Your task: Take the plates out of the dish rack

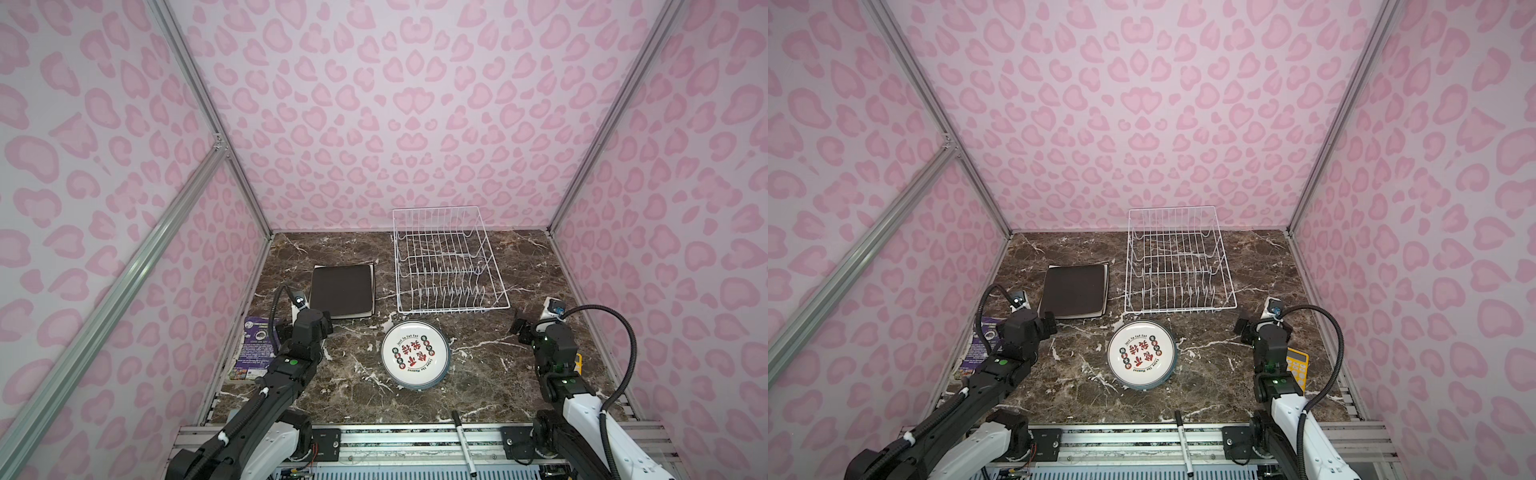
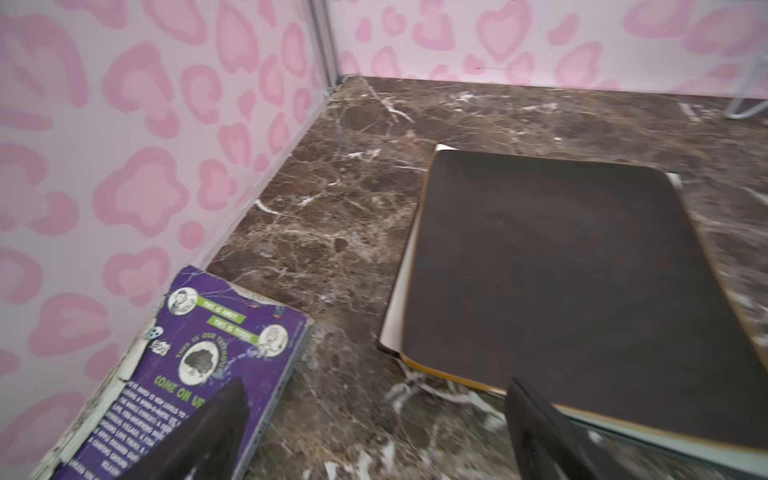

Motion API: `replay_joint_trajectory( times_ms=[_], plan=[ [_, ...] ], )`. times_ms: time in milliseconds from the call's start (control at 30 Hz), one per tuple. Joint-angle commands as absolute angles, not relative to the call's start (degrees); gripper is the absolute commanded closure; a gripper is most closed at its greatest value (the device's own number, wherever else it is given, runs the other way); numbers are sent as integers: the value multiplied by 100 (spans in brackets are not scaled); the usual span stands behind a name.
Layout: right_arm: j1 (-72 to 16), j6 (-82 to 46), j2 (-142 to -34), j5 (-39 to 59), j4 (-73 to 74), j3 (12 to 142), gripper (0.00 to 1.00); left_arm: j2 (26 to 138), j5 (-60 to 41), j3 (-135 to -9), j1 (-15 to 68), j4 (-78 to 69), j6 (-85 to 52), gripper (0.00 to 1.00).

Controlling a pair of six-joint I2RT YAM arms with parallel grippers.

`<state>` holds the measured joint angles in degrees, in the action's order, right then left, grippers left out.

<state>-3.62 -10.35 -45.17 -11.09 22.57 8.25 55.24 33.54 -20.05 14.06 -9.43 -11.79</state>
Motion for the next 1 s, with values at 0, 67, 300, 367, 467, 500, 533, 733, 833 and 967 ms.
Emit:
replay_joint_trajectory(
  times_ms=[0,67,300,367,467,500,533,733,833,967],
  plan=[
    [-318,-756,-5209,-1549,4087,618,1,6171,3524,-1706,1266,-3523,-827,2],
    [-316,-712,-5987,-1523,4973,481,1,6752,3331,-1654,1196,-4377,-626,2],
    [-290,-129,-7517,-1319,5953,1057,1,8035,2302,-1733,579,-5618,-171,3],
    [-269,-177,-8097,-1277,6321,1200,1,8369,1821,-1474,305,-6292,-354,3],
    [-274,-100,-9070,-1264,7354,1253,0,8457,1595,-1825,153,-5736,-449,3],
    [-280,-126,-9064,-1307,7066,1335,0,8452,1472,-1807,82,-5793,-499,3],
    [-270,-214,-8802,-1398,6184,1562,0,8370,1451,-1817,79,-5604,-500,3],
    [-308,-333,-8937,-1830,6053,1782,0,8408,1480,-1835,92,-5671,-466,3],
    [-307,-370,-8776,-1828,5517,1919,0,8400,1472,-1830,94,-5657,-470,3],
    [-316,-358,-8845,-1852,5767,1872,0,8432,1467,-1868,95,-5613,-474,3]
  ],
)
